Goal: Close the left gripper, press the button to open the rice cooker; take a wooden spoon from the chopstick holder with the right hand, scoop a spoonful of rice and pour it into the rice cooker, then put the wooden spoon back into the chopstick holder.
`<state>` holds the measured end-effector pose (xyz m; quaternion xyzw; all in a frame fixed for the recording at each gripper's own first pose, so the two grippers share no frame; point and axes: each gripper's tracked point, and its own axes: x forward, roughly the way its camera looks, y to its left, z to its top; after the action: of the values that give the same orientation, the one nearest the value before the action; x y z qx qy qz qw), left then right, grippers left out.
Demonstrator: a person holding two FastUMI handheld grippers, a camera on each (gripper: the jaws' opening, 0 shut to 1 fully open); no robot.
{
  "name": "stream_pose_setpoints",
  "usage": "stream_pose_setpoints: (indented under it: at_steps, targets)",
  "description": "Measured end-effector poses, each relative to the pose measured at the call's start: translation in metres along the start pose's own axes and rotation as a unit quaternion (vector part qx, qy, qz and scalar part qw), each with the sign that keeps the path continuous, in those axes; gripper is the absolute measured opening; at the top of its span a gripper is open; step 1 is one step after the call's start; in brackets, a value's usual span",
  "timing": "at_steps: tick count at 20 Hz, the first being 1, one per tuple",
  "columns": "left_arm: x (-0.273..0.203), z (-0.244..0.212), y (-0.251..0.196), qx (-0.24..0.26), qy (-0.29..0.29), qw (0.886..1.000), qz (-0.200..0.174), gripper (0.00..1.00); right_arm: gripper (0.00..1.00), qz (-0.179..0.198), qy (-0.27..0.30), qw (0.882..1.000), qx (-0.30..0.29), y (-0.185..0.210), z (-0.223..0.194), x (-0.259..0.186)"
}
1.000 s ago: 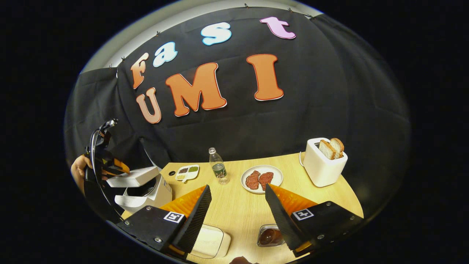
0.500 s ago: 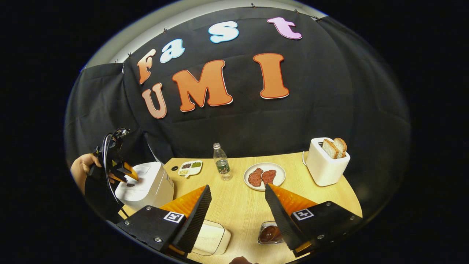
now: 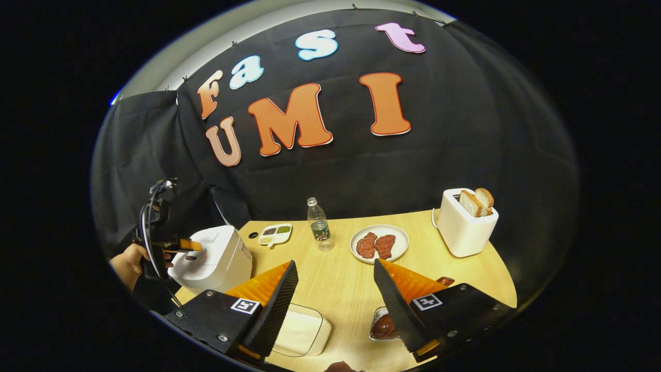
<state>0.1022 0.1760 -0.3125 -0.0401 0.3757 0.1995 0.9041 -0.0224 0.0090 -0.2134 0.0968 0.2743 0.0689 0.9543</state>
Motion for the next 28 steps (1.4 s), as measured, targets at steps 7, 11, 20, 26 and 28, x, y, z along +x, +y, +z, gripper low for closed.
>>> stream_pose_setpoints:
  at_steps: [7, 11, 20, 26, 28]
  targets:
    - [-0.119, 0.057, -0.024, 0.03, -0.207, 0.977, -0.05, 1.0, 0.92, 0.008, -0.068, 0.997, -0.029, 0.009, 0.044, -0.018]
    - [-0.18, 0.071, -0.051, 0.048, -0.281, 0.954, -0.092, 1.0, 0.92, 0.002, -0.12, 0.991, -0.058, 0.015, 0.076, -0.032]
    - [-0.267, 0.077, -0.082, 0.046, -0.353, 0.923, -0.146, 1.0, 0.92, 0.019, -0.202, 0.974, -0.105, 0.055, 0.122, -0.054]
    - [-0.286, 0.052, -0.093, 0.056, -0.36, 0.919, -0.153, 1.0, 0.91, 0.018, -0.246, 0.962, -0.115, 0.065, 0.139, -0.064]
    - [-0.288, 0.047, -0.09, 0.06, -0.36, 0.919, -0.147, 1.0, 0.91, 0.024, -0.249, 0.961, -0.118, 0.069, 0.14, -0.065]
